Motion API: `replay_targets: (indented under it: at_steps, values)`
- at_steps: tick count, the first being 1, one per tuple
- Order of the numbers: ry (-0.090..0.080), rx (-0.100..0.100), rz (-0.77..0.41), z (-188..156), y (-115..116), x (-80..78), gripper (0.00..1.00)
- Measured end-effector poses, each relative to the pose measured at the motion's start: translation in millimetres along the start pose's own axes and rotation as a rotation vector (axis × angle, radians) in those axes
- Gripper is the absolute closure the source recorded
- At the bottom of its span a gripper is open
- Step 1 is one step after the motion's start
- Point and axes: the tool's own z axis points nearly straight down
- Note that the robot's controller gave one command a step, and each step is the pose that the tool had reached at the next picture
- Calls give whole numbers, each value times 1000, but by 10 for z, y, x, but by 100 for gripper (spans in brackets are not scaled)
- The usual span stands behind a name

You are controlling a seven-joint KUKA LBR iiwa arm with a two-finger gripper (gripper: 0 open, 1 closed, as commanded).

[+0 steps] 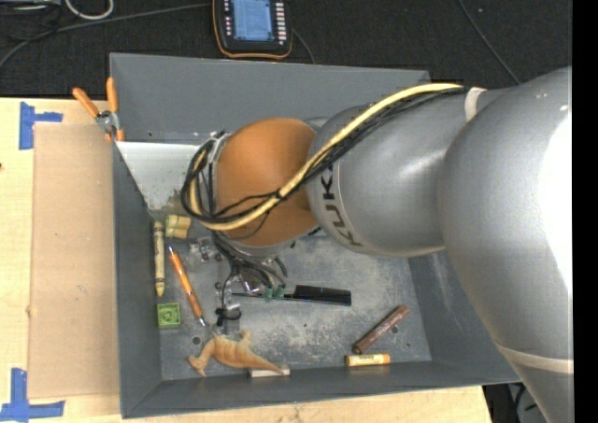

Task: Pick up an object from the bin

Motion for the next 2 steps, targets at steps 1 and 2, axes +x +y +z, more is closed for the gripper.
replay_targets:
  at_steps: [1, 2]
  values:
    - [16, -6, -502, 329, 134, 650, 0]
    - [-11, 1, -192, 620, 52, 562, 0]
